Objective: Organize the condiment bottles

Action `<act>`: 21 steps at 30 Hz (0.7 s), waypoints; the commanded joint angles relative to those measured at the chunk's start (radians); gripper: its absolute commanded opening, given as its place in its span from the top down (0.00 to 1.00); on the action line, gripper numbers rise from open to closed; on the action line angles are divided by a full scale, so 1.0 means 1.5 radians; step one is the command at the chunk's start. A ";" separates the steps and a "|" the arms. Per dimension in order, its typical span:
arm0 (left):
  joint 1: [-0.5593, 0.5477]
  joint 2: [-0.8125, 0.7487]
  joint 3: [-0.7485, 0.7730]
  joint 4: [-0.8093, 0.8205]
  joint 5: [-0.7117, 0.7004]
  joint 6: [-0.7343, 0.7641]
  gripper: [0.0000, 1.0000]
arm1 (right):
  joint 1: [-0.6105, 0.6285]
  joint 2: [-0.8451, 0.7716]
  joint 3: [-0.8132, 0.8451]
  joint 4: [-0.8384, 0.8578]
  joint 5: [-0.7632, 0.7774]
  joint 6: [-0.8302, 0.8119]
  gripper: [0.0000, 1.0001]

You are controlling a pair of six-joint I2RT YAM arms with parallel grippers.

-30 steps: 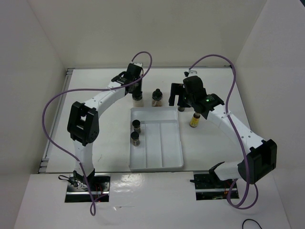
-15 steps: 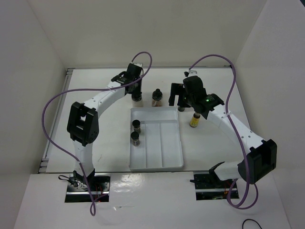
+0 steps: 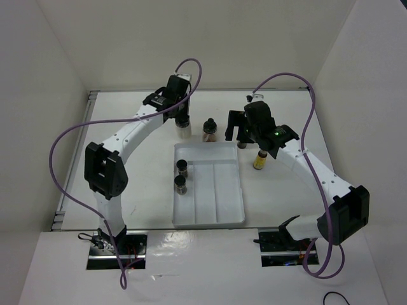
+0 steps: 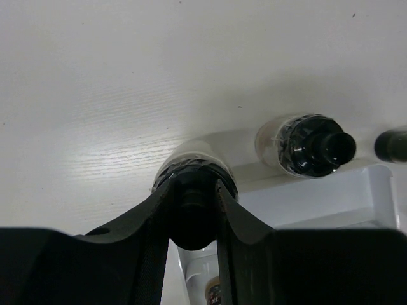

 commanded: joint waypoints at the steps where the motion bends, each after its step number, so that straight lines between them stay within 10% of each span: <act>1: -0.004 -0.070 0.055 0.002 -0.017 0.017 1.00 | 0.006 -0.005 -0.007 0.015 0.012 0.002 0.01; 21: -0.049 -0.170 -0.101 0.016 -0.003 -0.017 1.00 | 0.006 0.122 0.077 0.084 0.017 0.020 0.01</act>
